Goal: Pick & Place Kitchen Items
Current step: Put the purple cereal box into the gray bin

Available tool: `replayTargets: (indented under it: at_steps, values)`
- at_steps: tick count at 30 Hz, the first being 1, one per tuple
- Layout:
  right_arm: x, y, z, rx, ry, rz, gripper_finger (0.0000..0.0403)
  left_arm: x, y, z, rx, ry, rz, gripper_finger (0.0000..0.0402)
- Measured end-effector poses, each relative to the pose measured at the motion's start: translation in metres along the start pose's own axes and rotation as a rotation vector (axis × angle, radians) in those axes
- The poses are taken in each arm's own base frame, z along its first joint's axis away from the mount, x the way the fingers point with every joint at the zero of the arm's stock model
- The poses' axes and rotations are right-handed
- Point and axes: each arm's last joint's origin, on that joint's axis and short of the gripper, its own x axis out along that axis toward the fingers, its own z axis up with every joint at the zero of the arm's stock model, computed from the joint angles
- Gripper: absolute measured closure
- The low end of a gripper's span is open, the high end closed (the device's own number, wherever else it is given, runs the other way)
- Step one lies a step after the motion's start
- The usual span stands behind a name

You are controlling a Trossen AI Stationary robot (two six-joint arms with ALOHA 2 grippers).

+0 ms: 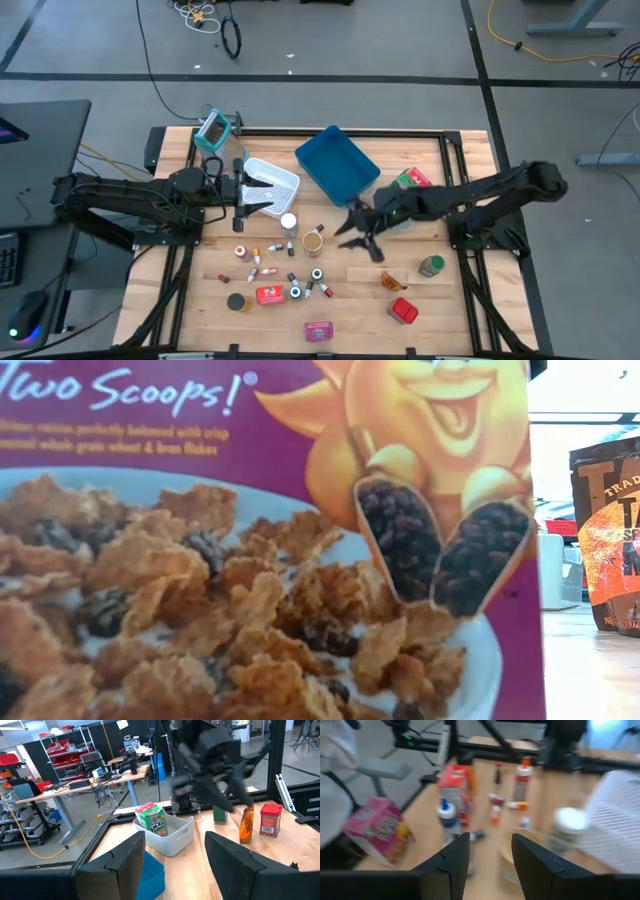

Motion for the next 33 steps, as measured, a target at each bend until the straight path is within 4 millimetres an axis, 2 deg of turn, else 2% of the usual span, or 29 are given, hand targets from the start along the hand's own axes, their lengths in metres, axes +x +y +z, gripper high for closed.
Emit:
replayTargets:
  at_steps: [6,10,13,16,19,33]
  values:
    - [0.028,0.033,-0.009,0.064,0.009,0.106,0.0246,0.000,0.000,0.000,0.000,0.000,0.000,0.0187]
    - [0.039,0.053,-0.012,0.094,-0.006,0.114,0.0246,0.000,0.000,0.000,0.000,0.000,0.000,0.0187]
    - [0.047,0.065,-0.008,0.075,-0.010,0.141,0.0246,0.000,0.000,0.000,0.000,0.000,0.000,0.0187]
    - [0.054,0.074,-0.001,0.007,-0.091,0.136,0.0246,0.000,0.000,0.000,0.000,-0.001,0.000,0.0187]
    - [0.060,0.077,0.003,-0.082,-0.180,0.101,0.0246,0.000,0.000,0.000,0.000,0.000,0.000,0.0187]
    - [0.061,0.078,0.003,-0.093,-0.188,0.112,0.0246,0.000,0.000,0.000,0.000,-0.001,0.000,0.0187]
